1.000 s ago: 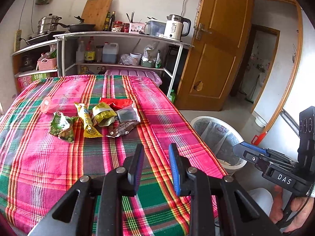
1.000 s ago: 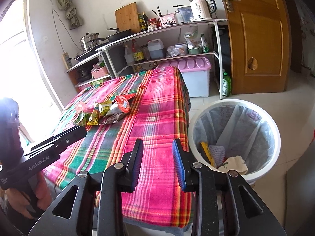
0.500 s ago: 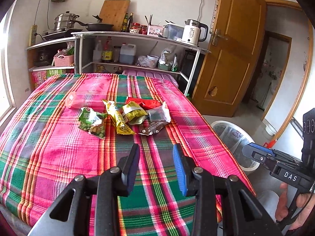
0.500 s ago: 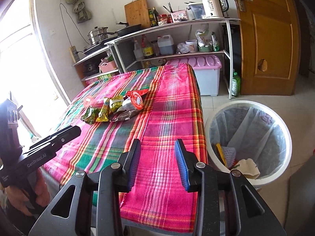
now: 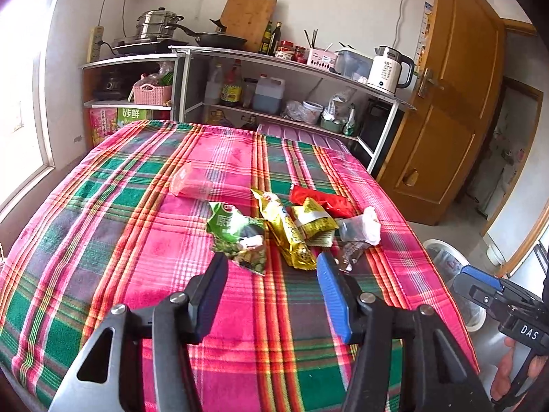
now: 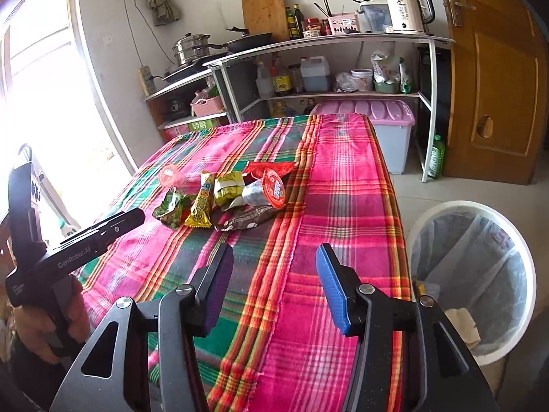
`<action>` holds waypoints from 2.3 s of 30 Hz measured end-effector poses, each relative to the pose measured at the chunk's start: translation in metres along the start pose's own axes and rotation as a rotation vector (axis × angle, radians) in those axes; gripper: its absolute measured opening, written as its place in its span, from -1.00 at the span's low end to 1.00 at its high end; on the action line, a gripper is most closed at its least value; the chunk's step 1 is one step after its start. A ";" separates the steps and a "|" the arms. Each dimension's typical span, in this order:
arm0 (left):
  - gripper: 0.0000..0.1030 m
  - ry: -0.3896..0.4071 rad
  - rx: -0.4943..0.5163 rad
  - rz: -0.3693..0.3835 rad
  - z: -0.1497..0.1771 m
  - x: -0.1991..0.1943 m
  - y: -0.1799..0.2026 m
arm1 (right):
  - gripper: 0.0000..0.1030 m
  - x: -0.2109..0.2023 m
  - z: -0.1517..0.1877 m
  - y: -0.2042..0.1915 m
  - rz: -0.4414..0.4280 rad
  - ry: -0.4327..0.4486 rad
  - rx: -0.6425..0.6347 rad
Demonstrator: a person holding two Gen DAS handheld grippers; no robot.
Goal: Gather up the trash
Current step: 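Grasp the green snack bag with the left tool while the right tool grasps the clear cup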
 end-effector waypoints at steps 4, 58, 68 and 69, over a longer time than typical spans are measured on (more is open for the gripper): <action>0.15 -0.021 -0.012 -0.019 -0.007 0.019 -0.011 | 0.01 0.017 -0.009 -0.006 -0.007 -0.013 -0.019; -0.13 -0.053 0.025 -0.059 -0.013 0.032 -0.010 | 0.00 0.096 -0.041 -0.003 0.052 -0.083 -0.046; -0.13 0.000 0.065 -0.042 -0.008 -0.008 0.015 | 0.00 0.035 -0.028 -0.003 0.036 -0.008 -0.022; -0.13 0.004 0.069 -0.037 -0.007 -0.012 0.018 | 0.00 0.029 -0.027 -0.002 0.036 -0.003 -0.019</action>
Point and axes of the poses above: each gripper's, at about its wrist camera, not at the fingertips, and x roughly the way its jaws point, y to its right, z to its underside, the point moved 7 cm from there along x, roughly the way its jaws point, and after that the axes turned 8 degrees about -z, right-handed, at the moved point
